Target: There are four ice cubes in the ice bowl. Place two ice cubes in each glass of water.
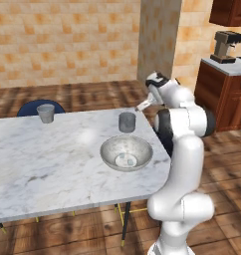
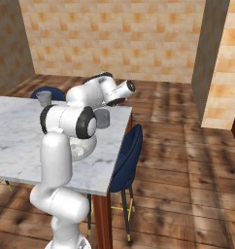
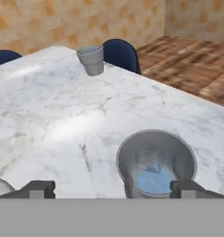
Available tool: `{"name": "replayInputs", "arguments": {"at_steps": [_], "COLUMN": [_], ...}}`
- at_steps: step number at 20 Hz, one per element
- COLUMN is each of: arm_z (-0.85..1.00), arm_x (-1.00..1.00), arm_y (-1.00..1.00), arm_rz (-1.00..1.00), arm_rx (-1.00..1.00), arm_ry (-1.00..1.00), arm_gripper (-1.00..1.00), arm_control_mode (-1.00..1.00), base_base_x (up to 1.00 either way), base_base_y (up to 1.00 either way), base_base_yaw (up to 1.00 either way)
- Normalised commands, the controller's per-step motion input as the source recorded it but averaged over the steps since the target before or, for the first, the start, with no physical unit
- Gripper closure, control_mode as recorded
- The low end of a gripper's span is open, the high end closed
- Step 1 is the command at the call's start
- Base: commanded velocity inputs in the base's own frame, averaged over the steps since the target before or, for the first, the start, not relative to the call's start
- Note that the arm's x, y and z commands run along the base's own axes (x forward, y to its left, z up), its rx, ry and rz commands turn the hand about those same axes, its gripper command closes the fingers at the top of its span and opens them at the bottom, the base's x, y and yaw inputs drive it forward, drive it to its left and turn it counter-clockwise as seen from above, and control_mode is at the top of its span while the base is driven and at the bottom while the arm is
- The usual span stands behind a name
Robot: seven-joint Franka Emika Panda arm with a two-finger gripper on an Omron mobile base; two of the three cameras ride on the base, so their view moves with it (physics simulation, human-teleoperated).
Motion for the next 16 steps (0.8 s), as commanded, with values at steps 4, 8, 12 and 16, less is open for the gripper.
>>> {"name": "replayInputs", "arguments": {"at_steps": [4, 8, 12, 16], "arm_z": [0.98, 0.96, 0.51, 0.47], "arm_x": [-1.0, -1.0, -1.0, -1.0], "arm_y": [0.0, 0.0, 0.0, 0.0], "arm_rz": [-0.05, -0.02, -0.12, -0.09], "arm_rx": [0.04, 0.0, 0.0, 0.0], "arm_ry": [-0.49, -0.21, 0.04, 0.1], "arm_gripper": [-1.0, -1.0, -1.0, -1.0], "arm_control_mode": [-1.0, -1.0, -1.0, -1.0], "base_base_x": [0.0, 0.0, 0.0, 0.0], "base_base_y": [0.0, 0.0, 0.0, 0.0], "base_base_yaw": [0.0, 0.0, 0.0, 0.0]}}
